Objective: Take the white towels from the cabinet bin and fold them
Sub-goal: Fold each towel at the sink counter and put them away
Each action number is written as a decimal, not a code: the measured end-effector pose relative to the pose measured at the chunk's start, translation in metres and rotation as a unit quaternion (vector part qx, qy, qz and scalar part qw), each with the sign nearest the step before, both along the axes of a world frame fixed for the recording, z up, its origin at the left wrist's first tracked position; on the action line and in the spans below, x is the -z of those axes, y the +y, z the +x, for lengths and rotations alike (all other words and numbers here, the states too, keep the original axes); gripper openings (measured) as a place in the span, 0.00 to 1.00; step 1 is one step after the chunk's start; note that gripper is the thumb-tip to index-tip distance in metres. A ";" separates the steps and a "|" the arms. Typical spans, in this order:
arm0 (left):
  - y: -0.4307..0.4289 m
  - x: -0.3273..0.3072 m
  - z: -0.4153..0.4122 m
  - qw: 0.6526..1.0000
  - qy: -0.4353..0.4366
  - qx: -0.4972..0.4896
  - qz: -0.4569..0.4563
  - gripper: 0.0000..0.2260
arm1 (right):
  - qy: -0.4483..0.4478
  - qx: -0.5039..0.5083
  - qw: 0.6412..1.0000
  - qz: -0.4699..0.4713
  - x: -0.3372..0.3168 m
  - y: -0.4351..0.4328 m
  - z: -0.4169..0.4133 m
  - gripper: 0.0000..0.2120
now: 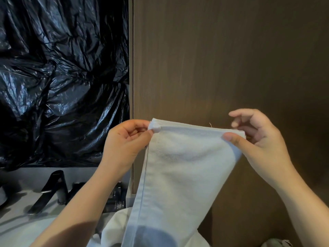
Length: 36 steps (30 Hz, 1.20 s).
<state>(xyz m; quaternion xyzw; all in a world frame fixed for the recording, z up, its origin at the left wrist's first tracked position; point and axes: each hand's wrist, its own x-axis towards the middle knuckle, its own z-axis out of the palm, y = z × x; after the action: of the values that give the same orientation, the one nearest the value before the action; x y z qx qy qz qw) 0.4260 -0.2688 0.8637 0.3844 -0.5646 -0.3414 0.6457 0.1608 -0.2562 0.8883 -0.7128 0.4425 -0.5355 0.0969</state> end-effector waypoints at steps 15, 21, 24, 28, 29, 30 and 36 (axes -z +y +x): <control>0.017 -0.018 -0.020 0.991 -0.050 0.100 -0.070 0.06 | 0.139 -0.114 0.980 0.087 -0.018 0.015 0.050 0.09; 0.012 0.005 -0.016 0.990 -0.013 0.138 -0.027 0.10 | 0.100 -0.079 0.989 0.080 -0.006 0.015 0.056 0.14; 0.017 0.029 -0.007 0.989 -0.064 0.134 0.009 0.12 | 0.084 -0.065 0.991 0.077 0.000 0.015 0.055 0.11; 0.028 0.051 0.004 0.985 -0.123 0.119 0.030 0.09 | 0.083 -0.056 0.992 0.075 0.002 0.015 0.056 0.11; 0.028 0.056 0.006 0.983 -0.143 0.112 0.024 0.11 | 0.083 -0.055 0.992 0.073 0.004 0.015 0.056 0.11; 0.028 0.061 0.008 0.979 -0.173 0.105 0.012 0.16 | 0.081 -0.054 0.993 0.071 0.005 0.015 0.057 0.11; 0.029 0.097 0.010 0.937 -0.345 0.061 -0.017 0.21 | 0.063 -0.051 0.994 0.071 0.014 0.016 0.066 0.08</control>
<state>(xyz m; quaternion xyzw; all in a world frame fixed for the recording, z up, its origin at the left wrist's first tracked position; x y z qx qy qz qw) 0.4361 -0.2394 0.7662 0.4317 -0.7809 -0.2171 0.3959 0.2272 -0.2403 0.8746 -0.7578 0.4479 -0.4512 0.1466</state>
